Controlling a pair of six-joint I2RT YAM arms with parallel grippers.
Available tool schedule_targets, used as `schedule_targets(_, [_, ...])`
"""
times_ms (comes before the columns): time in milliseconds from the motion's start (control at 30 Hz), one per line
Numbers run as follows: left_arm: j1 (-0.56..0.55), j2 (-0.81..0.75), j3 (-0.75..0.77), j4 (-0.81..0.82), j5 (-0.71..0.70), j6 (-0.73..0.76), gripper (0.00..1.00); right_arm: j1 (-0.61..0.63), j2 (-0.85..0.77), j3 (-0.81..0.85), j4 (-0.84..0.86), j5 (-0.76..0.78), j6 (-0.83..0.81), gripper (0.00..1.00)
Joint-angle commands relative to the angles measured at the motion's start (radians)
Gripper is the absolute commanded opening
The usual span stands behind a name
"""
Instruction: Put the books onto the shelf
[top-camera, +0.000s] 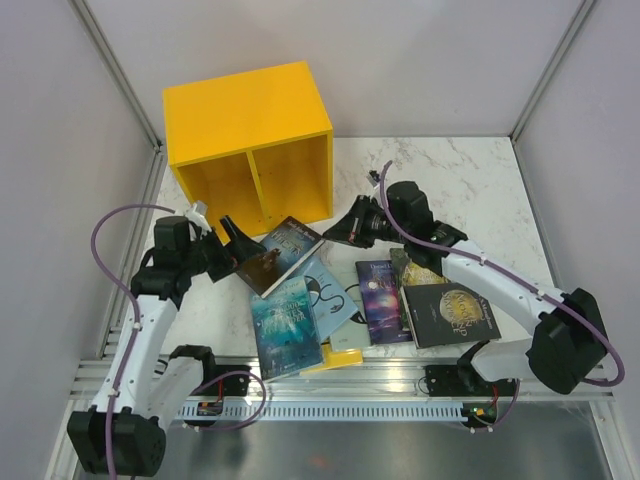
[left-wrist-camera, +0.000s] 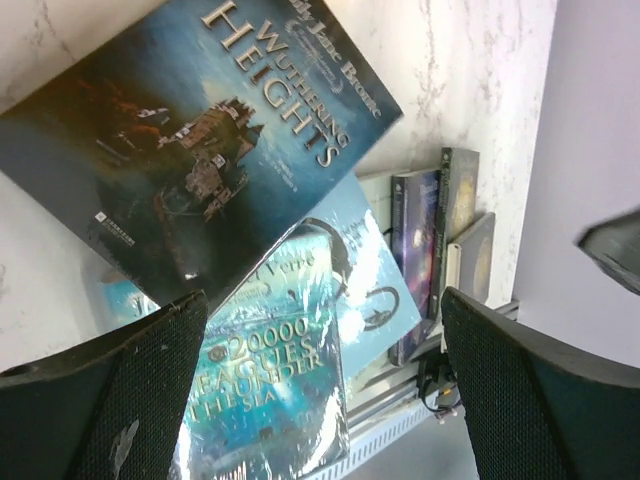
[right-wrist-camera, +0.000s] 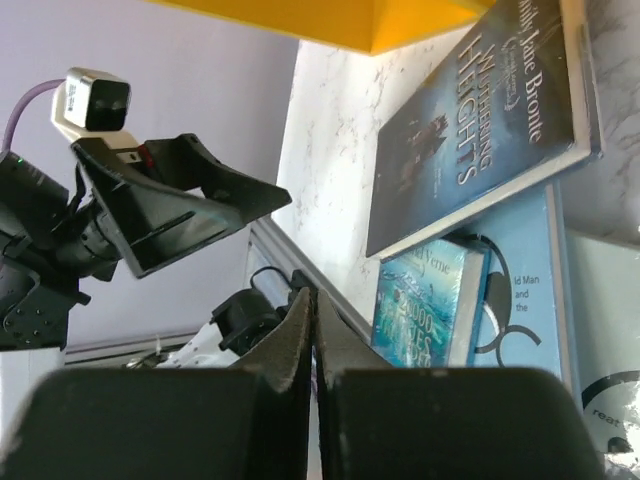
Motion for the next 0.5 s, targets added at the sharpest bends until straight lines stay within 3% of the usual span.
schedule_targets(0, [-0.002, 0.055, -0.032, 0.101, -0.029, 0.051, 1.00, 0.002, -0.022, 0.063, -0.175, 0.097, -0.101, 0.00])
schedule_targets(100, [-0.002, 0.104, -0.041, 0.104, -0.068, 0.056, 1.00, 0.002, 0.025, 0.071, -0.240, 0.140, -0.109, 0.00])
schedule_targets(133, [-0.002, 0.124, -0.040, 0.103, -0.079, 0.060, 1.00, 0.004, 0.062, 0.073, -0.246, 0.134, -0.112, 0.11])
schedule_targets(167, [-0.002, 0.139, -0.027, 0.098, -0.119, 0.071, 1.00, 0.005, 0.076, 0.074, -0.246, 0.131, -0.110, 0.31])
schedule_targets(200, [-0.002, 0.153, -0.020, 0.088, -0.142, 0.077, 1.00, 0.007, 0.091, 0.073, -0.252, 0.134, -0.109, 0.64])
schedule_targets(233, [-0.002, 0.167, -0.011, 0.081, -0.163, 0.083, 1.00, 0.008, 0.116, 0.070, -0.253, 0.141, -0.103, 0.74])
schedule_targets(267, [-0.002, 0.209, 0.005, 0.078, -0.195, 0.090, 1.00, 0.016, 0.128, 0.071, -0.253, 0.150, -0.101, 0.98])
schedule_targets(467, [-0.002, 0.334, 0.034, 0.081, -0.181, 0.093, 0.99, 0.023, 0.255, 0.113, -0.219, 0.200, -0.070, 0.98])
